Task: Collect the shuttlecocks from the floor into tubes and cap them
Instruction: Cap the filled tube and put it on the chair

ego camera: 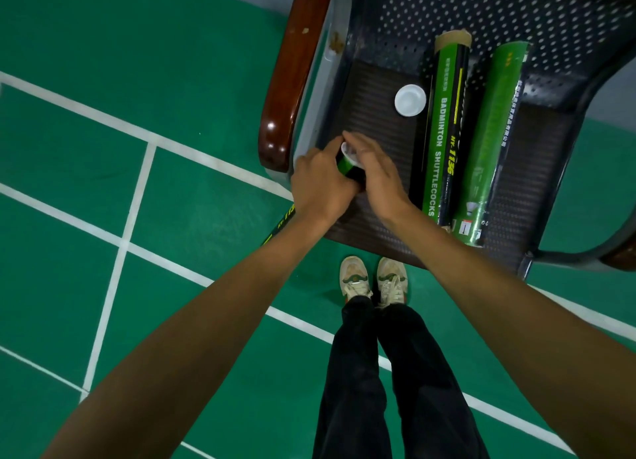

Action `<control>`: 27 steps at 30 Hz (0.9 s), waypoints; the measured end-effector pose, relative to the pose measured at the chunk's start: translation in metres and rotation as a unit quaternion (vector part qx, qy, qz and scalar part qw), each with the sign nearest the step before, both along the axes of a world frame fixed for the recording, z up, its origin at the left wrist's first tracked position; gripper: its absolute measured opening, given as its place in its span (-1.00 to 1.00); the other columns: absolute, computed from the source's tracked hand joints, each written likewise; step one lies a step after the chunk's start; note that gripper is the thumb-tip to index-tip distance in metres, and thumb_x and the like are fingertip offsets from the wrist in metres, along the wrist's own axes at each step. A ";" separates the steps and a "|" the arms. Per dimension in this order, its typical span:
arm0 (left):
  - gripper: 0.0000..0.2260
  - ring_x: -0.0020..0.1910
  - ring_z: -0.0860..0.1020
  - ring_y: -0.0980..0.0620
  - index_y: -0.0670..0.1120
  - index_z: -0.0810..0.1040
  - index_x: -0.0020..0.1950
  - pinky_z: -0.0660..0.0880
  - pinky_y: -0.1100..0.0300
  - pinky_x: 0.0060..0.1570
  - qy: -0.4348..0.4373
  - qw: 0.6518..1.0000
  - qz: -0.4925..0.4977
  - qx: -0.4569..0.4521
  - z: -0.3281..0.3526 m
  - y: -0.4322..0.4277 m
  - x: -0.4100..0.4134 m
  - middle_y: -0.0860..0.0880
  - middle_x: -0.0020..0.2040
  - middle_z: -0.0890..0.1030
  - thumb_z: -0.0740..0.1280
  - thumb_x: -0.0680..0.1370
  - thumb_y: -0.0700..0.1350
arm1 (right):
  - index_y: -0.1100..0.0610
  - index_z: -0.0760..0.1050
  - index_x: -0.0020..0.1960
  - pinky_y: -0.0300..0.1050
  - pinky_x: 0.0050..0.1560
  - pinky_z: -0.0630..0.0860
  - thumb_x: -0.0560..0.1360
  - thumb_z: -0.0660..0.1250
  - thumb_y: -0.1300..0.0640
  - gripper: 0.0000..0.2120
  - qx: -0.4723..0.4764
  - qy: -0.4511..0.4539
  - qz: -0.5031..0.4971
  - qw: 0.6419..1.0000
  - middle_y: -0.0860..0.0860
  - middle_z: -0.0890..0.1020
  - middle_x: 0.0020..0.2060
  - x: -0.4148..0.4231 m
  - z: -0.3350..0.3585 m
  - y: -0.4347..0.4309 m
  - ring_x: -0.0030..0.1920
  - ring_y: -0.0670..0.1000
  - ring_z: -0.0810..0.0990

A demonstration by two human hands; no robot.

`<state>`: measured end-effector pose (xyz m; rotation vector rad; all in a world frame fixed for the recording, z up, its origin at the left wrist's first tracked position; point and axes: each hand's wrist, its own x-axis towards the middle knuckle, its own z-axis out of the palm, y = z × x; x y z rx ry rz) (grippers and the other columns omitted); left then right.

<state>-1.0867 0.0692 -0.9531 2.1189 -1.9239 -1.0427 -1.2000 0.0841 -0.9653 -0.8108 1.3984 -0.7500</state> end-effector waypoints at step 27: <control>-0.44 0.00 0.67 -0.07 0.07 0.57 0.29 0.61 -0.05 -0.03 0.055 0.990 0.002 -0.131 0.016 0.000 -0.020 0.04 0.03 0.73 0.47 0.32 0.20 | 0.24 0.52 0.32 -0.03 -0.17 0.64 0.61 0.22 0.29 -0.70 0.302 -0.216 -0.292 0.881 0.19 0.69 0.09 -0.019 0.038 -0.024 0.05 0.12 0.68</control>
